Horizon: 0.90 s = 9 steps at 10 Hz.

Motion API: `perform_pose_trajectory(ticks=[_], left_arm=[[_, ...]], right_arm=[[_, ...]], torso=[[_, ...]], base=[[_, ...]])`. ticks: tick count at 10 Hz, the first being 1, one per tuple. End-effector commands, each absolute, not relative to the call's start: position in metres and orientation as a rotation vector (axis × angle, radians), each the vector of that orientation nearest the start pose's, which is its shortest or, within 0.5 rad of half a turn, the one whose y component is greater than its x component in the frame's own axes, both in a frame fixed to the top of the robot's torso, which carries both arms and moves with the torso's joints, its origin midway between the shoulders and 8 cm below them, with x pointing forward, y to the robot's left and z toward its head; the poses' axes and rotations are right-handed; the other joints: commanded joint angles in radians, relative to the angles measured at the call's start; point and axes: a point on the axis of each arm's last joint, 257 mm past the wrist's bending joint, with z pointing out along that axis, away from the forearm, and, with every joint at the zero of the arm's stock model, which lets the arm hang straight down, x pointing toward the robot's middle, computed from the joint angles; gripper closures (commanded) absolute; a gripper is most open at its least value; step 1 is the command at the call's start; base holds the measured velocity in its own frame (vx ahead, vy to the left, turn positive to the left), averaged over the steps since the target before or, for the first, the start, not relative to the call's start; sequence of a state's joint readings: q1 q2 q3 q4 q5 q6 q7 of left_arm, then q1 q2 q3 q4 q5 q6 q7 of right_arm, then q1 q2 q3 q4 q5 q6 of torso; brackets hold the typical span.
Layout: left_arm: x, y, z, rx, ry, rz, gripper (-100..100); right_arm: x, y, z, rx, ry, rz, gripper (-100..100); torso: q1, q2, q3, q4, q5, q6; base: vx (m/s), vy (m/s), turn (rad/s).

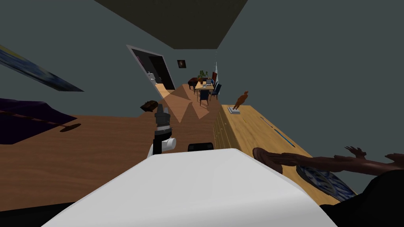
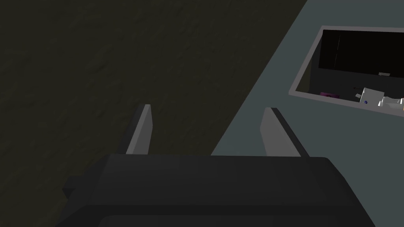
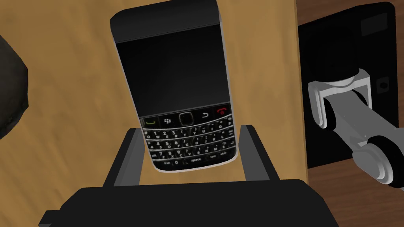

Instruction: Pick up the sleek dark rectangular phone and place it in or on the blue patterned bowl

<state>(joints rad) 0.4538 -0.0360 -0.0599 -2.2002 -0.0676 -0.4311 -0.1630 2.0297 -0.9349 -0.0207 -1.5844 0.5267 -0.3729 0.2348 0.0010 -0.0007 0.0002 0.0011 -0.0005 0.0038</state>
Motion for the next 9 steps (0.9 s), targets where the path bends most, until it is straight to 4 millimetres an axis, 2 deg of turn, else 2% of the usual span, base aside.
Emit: perform_pose_trajectory(ticks=[1,5,9], left_arm=[[0.377,0.252,-0.009,-0.660,0.745,-1.164,0],[0.377,0.252,-0.010,-0.660,0.745,-1.164,0],[0.377,0.252,-0.010,-0.660,0.745,-1.164,0]], right_arm=[[-0.421,-0.445,-0.246,0.554,3.370,-0.076,100],[-0.419,-0.464,-0.251,0.507,3.409,-0.007,100],[-0.400,-0.492,-0.265,0.440,3.436,0.112,100]], torso=[[0.000,0.000,0.000,0.000,0.000,0.000],[-0.003,0.001,0.001,0.001,-0.002,-0.001],[-0.002,-0.001,0.001,0.002,-0.003,-0.001]], base=[[-0.065,0.020,0.009],[-0.065,0.011,0.002],[-0.051,0.036,-0.009]])
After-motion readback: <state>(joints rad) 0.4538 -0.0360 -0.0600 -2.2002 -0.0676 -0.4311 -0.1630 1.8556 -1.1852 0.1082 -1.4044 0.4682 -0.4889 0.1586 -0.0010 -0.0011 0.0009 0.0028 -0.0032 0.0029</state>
